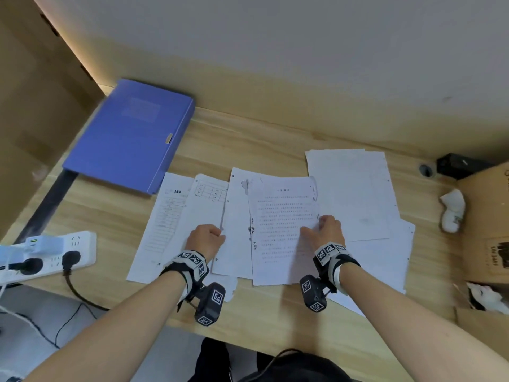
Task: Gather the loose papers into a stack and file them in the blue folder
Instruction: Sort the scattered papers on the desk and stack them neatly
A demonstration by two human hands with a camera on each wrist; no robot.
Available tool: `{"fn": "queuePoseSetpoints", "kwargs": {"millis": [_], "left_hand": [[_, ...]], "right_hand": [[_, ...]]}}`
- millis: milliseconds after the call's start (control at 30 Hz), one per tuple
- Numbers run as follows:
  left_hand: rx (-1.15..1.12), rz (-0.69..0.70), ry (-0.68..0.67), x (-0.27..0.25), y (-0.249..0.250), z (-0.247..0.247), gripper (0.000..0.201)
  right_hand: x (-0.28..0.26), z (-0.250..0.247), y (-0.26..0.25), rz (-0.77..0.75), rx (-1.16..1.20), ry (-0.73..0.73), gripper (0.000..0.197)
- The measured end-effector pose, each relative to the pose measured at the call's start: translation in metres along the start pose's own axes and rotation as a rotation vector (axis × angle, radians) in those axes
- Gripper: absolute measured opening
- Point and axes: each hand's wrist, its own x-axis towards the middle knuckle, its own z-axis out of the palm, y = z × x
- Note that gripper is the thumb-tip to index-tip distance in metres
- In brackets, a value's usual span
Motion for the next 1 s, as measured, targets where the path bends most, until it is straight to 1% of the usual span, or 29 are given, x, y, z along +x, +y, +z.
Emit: {"fn": "queuePoseSetpoints", "kwargs": {"millis": [67, 100, 167, 267, 333, 433, 500, 667, 700, 800, 900, 1000], "left_hand": [[0.041, -0.006, -0.01, -0.001, 0.0, 0.002, 0.016], [0.059, -0.01, -0.022, -0.001, -0.002, 0.002, 0.015], [0.094, -0.017, -0.041, -0.002, -0.006, 0.002, 0.015], [0.122, -0.011, -0.033, -0.002, -0.006, 0.002, 0.013], [0.139, 0.013, -0.051, -0.003, -0.005, 0.002, 0.012], [0.183, 0.063, -0.09, -0.003, -0.002, 0.0, 0.004], [0.208, 0.082, -0.097, -0.003, 0.0, -0.002, 0.006], [0.238, 0.064, -0.126, -0.009, -0.003, -0.008, 0.003], [0.235, 0.056, -0.133, -0.011, -0.006, -0.009, 0.001], [0.171, 0.037, -0.15, -0.015, -0.015, -0.012, 0.011], [0.045, 0.03, -0.16, -0.019, -0.025, -0.013, 0.017], [-0.015, 0.002, -0.159, -0.02, -0.034, -0.021, 0.019]], "right_hand": [[0.001, -0.001, 0.008, 0.016, -0.043, -0.026, 0.03], [0.0, -0.001, 0.01, 0.009, -0.054, -0.034, 0.024], [-0.002, 0.001, 0.014, 0.001, -0.035, -0.035, 0.026], [-0.01, 0.002, 0.018, 0.0, -0.022, -0.029, 0.029], [-0.014, 0.001, 0.02, 0.0, -0.022, -0.029, 0.029], [-0.02, 0.0, 0.024, 0.004, 0.011, -0.032, 0.027], [-0.024, 0.0, 0.027, 0.006, 0.053, -0.032, 0.027], [-0.039, 0.003, 0.039, 0.007, 0.154, -0.048, 0.032], [-0.043, 0.004, 0.041, 0.004, 0.167, -0.047, 0.034], [-0.056, 0.011, 0.045, -0.001, 0.225, -0.029, 0.036], [-0.071, 0.025, 0.042, 0.037, 0.295, -0.043, 0.029], [-0.085, 0.042, 0.035, 0.044, 0.318, -0.034, 0.025]]}}
